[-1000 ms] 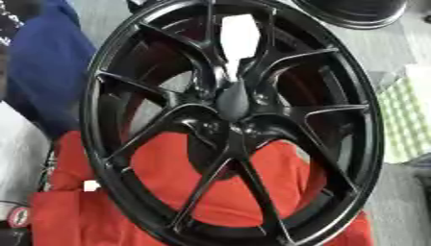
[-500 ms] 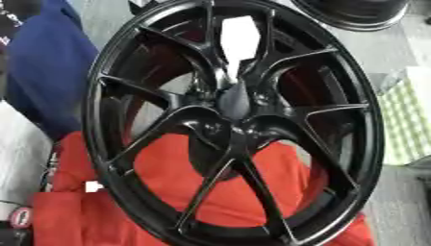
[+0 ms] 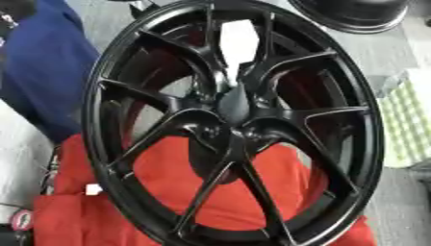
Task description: Pull the pin out of the wheel hub.
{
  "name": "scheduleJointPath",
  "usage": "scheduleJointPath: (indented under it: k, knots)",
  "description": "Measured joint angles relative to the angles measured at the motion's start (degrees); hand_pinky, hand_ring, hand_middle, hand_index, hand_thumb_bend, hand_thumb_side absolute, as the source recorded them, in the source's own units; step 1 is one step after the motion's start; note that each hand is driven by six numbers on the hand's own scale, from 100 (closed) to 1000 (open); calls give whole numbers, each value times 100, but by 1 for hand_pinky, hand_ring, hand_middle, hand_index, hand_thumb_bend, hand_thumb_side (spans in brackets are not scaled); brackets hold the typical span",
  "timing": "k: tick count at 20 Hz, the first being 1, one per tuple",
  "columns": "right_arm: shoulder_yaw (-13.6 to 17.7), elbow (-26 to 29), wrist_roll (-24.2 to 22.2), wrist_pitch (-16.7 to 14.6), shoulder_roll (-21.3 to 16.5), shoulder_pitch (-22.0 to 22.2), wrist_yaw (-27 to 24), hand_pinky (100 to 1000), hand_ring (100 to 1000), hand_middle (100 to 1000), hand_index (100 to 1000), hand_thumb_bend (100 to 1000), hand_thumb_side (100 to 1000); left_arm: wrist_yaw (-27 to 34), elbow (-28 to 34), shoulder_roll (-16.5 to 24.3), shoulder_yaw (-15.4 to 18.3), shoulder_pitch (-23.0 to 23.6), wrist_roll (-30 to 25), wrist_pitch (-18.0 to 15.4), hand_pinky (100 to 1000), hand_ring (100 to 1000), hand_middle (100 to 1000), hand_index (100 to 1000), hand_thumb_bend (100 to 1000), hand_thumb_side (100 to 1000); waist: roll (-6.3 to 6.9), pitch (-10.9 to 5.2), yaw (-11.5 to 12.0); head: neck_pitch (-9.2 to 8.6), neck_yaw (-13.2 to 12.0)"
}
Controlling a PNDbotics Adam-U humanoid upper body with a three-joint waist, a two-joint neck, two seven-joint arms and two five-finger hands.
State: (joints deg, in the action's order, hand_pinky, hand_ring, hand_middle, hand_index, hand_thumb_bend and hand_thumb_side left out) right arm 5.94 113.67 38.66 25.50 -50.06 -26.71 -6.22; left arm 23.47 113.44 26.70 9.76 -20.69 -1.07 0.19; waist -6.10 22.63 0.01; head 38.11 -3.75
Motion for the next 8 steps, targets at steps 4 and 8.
scheduleJointPath:
  k: [4, 8]
  knots:
    - [-44, 2, 89, -89, 99, 0, 0, 700, 571, 504, 654, 100, 100, -2, 0, 0, 0, -2, 13, -18, 835, 699, 614, 783, 100, 602, 1, 0, 7, 0, 16]
    - [-67, 2, 123, -123, 142, 3, 0, 700, 570, 503, 652, 101, 100, -10, 0, 0, 0, -8, 16, -25, 834, 699, 613, 783, 100, 602, 1, 0, 8, 0, 28]
